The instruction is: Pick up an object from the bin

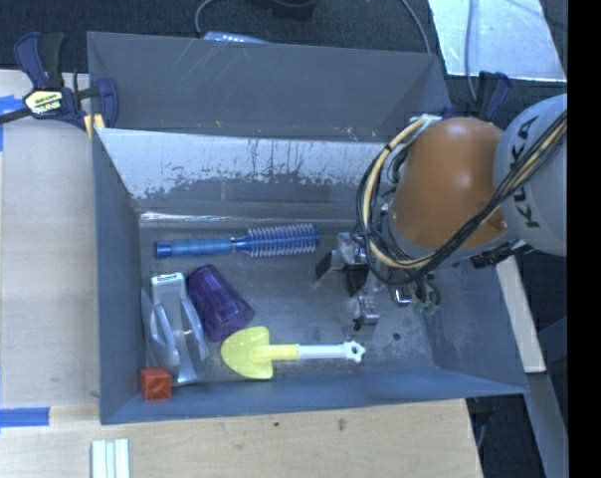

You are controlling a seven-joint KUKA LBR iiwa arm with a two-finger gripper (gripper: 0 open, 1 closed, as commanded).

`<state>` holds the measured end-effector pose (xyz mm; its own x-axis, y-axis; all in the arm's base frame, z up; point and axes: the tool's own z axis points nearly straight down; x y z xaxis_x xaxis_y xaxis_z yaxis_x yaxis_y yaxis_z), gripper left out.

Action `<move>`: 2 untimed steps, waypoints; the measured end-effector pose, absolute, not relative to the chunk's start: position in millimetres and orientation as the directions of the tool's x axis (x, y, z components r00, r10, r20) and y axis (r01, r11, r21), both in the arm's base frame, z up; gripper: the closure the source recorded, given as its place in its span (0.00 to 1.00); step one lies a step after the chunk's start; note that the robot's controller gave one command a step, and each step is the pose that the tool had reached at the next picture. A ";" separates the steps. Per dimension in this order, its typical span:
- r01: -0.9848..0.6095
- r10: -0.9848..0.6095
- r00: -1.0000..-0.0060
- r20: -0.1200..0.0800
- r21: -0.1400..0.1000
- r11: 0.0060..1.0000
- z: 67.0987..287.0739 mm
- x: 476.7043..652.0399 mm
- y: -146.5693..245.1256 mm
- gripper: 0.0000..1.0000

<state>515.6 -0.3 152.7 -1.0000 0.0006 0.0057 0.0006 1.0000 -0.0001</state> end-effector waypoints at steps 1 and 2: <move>0.001 0.001 -1.000 -0.003 0.000 1.000 157.2 517.5 -0.4 0.00; -0.036 -0.036 -0.999 -0.003 0.000 0.999 91.4 491.8 28.4 0.00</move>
Offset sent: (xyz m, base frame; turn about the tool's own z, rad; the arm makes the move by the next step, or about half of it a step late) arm -0.0337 0.0382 -0.0827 -0.0476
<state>491.8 28.4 91.4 -0.9994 -0.0357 -0.0032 -0.0357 0.9994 -0.0004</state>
